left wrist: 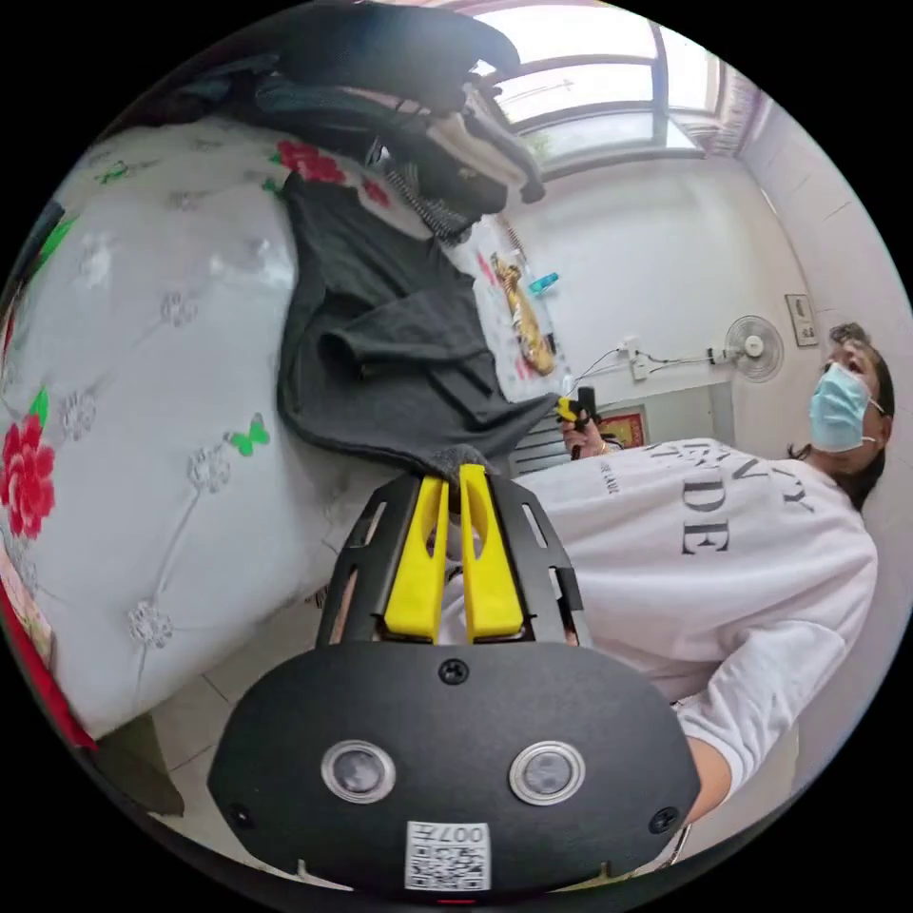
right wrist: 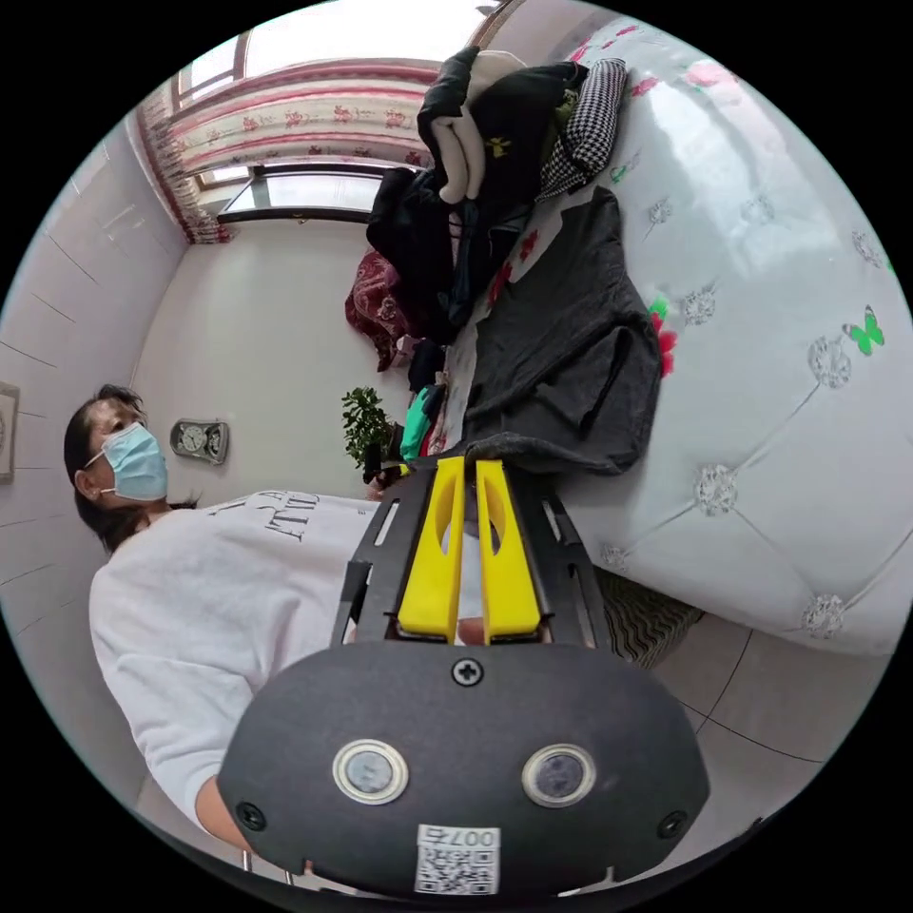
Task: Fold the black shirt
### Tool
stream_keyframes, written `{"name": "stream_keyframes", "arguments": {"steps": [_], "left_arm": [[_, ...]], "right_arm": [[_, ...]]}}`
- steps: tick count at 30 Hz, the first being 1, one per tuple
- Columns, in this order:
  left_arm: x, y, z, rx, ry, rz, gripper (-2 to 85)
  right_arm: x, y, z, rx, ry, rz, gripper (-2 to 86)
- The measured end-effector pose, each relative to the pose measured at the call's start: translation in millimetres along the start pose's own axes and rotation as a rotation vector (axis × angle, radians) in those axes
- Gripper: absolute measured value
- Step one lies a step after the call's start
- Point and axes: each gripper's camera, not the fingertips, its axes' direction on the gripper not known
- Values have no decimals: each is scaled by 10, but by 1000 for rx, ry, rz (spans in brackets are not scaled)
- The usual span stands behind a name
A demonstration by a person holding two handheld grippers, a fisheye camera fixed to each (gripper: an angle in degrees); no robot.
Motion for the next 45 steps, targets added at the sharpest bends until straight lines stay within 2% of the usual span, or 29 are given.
{"name": "stream_keyframes", "arguments": {"steps": [4, 6, 7, 11, 13, 19, 23, 27, 30, 31, 32, 36, 38, 42, 45], "left_arm": [[-123, -817, -545, 166, 52, 51, -5], [-255, -1305, -686, 255, 26, -23, -2], [-396, -1617, -730, 325, -4, -140, 6], [-604, -2266, -578, 526, -176, -314, 84], [-651, -2330, -502, 557, -205, -341, 86], [-760, -1873, -175, 395, -435, -312, 86], [-844, -1327, 57, 379, -432, -395, 106], [-842, -1338, 334, 299, -428, -378, 104], [-757, -1568, 460, 246, -549, -329, 54], [-723, -1666, 522, 203, -614, -311, 9], [-702, -1751, 610, 135, -641, -281, 2], [-504, -1657, 640, 40, -649, -178, -7], [-352, -1301, 609, 24, -637, -155, -7], [-275, -675, 700, 17, -517, -235, 5], [-257, -331, 733, 28, -589, -304, 43]], "right_arm": [[-147, -639, -176, 98, -67, -43, 1], [-209, -1080, -195, 136, -52, -55, 3], [-231, -1382, -175, 170, -16, -41, 6], [-224, -2062, 29, 375, 209, 86, 20], [-170, -2100, 174, 406, 250, 142, 25], [-92, -1341, 610, 388, 403, 197, 43], [70, -667, 754, 443, 417, 376, 54], [173, -605, 895, 467, 358, 455, 50], [189, -877, 1056, 429, 367, 438, 31], [166, -1000, 1111, 398, 386, 437, 24], [98, -1090, 1152, 365, 404, 426, 19], [-318, -1017, 1135, 295, 542, 310, 12], [-532, -747, 1123, 222, 612, 265, 13], [-667, -342, 1133, 134, 724, 288, 29], [-758, -242, 1025, 191, 792, 294, 45]]}}
